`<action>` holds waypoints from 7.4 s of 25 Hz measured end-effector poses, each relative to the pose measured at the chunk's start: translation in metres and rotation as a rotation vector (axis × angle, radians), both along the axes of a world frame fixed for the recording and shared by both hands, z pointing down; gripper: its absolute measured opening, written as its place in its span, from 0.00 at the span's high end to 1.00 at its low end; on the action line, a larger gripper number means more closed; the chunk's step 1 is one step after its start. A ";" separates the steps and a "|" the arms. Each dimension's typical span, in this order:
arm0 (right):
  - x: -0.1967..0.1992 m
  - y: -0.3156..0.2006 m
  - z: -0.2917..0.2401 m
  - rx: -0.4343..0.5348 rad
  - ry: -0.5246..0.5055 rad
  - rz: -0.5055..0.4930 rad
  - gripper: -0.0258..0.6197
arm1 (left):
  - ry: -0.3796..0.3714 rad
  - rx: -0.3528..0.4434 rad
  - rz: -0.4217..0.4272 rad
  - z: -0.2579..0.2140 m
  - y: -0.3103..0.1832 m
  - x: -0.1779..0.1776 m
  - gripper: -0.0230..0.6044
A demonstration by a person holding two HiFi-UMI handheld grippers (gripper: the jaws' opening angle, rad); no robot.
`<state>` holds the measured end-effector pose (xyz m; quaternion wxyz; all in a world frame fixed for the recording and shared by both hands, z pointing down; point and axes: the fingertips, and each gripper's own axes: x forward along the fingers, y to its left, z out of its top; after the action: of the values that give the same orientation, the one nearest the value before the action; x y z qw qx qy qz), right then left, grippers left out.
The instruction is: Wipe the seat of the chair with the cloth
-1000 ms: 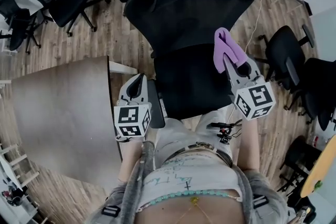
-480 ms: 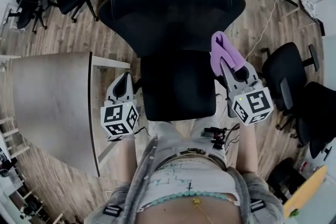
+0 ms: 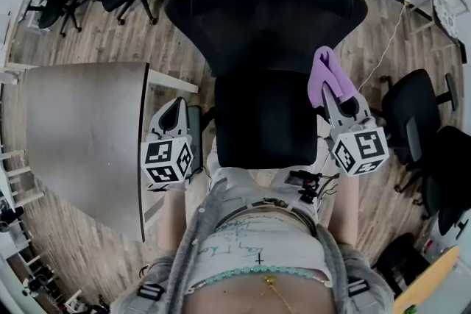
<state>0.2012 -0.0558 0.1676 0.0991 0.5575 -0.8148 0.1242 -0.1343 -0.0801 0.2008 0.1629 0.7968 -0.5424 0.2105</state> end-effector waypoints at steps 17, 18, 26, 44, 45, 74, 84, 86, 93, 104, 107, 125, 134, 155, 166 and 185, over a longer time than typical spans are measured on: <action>-0.025 0.025 0.017 -0.020 0.001 -0.086 0.89 | -0.031 -0.001 -0.104 0.031 0.013 -0.042 0.96; -0.025 0.027 0.019 -0.021 0.014 -0.087 0.89 | -0.043 -0.003 -0.093 0.038 0.013 -0.040 0.96; -0.026 0.029 0.034 -0.035 0.052 -0.081 0.89 | -0.129 -0.009 0.007 0.101 0.008 -0.036 0.96; -0.013 0.054 0.044 -0.086 0.042 -0.016 0.89 | -0.239 -0.180 0.003 0.197 0.005 -0.041 0.96; -0.013 0.052 0.047 -0.091 0.042 -0.020 0.89 | -0.257 -0.177 0.009 0.200 0.005 -0.041 0.96; -0.131 -0.062 0.224 -0.240 0.369 -0.574 0.89 | -0.301 -0.144 -0.008 0.218 0.002 -0.059 0.96; -0.195 -0.065 0.340 -0.296 0.443 -0.634 0.89 | -0.308 -0.140 0.005 0.219 0.003 -0.060 0.96; -0.207 -0.065 0.368 -0.284 0.515 -0.641 0.89 | -0.311 -0.138 0.006 0.218 0.004 -0.061 0.96; -0.240 -0.072 0.447 -0.235 0.746 -0.668 0.89 | -0.311 -0.133 0.008 0.219 0.000 -0.060 0.96; -0.281 -0.095 0.489 -0.208 0.818 -0.681 0.89 | -0.312 -0.126 0.017 0.218 0.000 -0.060 0.96; -0.289 -0.098 0.495 -0.206 0.836 -0.691 0.89 | -0.313 -0.123 0.016 0.217 0.000 -0.061 0.96; -0.297 -0.096 0.533 -0.249 0.947 -0.751 0.89 | -0.336 -0.123 0.018 0.220 0.001 -0.063 0.96; -0.283 -0.099 0.539 -0.302 0.932 -0.731 0.89 | -0.343 -0.113 0.022 0.218 -0.003 -0.061 0.96; -0.231 -0.101 0.548 -0.368 0.942 -0.682 0.89 | -0.357 -0.112 0.022 0.218 -0.004 -0.061 0.96; -0.204 -0.100 0.550 -0.398 0.949 -0.652 0.89 | -0.364 -0.109 0.024 0.217 -0.004 -0.060 0.96; -0.155 -0.097 0.552 -0.448 0.957 -0.604 0.89 | -0.374 -0.107 0.025 0.217 -0.004 -0.061 0.96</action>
<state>0.0465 -0.1529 0.7197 0.6000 0.2615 -0.7560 -0.0052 -0.1951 -0.0846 0.4176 0.0988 0.7405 -0.5415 0.3855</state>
